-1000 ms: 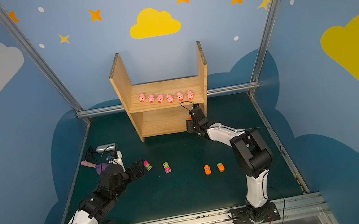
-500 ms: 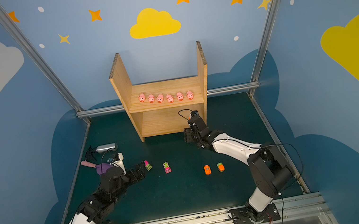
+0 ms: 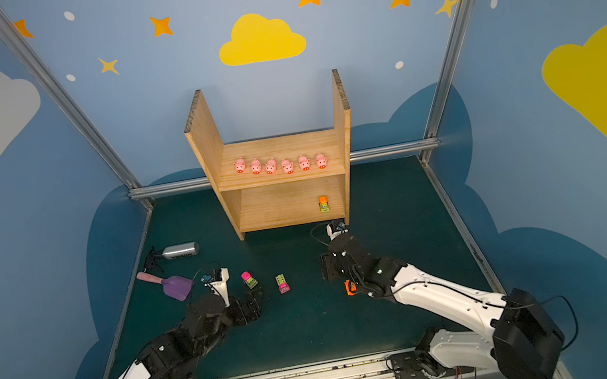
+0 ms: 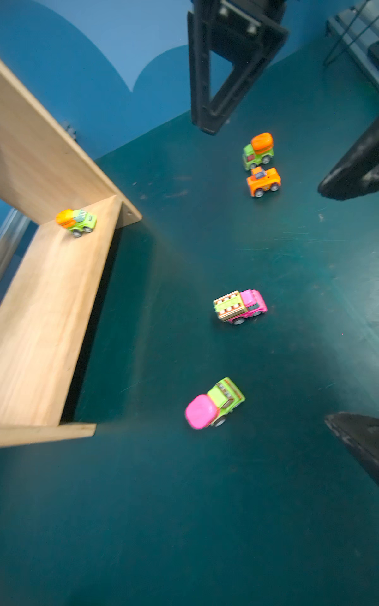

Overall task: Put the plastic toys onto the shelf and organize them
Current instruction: 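Withdraw the right gripper from the shelf while left gripper lowers toward trucks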

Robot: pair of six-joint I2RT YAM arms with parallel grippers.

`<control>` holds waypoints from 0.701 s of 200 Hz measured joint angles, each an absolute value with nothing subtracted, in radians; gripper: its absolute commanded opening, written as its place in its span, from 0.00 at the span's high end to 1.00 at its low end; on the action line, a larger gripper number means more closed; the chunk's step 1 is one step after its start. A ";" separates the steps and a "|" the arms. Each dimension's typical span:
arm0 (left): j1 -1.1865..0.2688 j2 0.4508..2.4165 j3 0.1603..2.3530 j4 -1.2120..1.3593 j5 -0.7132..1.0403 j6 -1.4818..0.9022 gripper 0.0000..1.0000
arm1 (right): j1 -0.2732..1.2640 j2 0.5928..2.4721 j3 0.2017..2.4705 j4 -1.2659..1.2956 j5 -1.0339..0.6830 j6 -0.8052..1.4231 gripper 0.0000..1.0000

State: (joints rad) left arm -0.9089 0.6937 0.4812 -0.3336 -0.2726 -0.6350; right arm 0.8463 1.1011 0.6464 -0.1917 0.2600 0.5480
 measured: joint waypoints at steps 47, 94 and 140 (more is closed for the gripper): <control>-1.082 0.748 0.471 -0.328 -0.373 -0.717 0.00 | 0.927 0.970 0.413 -0.208 0.308 0.652 0.34; -1.238 0.867 0.476 -0.305 -0.479 -0.776 0.00 | 0.999 0.848 0.330 -0.227 0.367 0.724 0.33; -1.283 1.011 0.549 -0.291 -0.511 -0.780 0.00 | 1.000 0.727 0.274 -0.249 0.402 0.753 0.34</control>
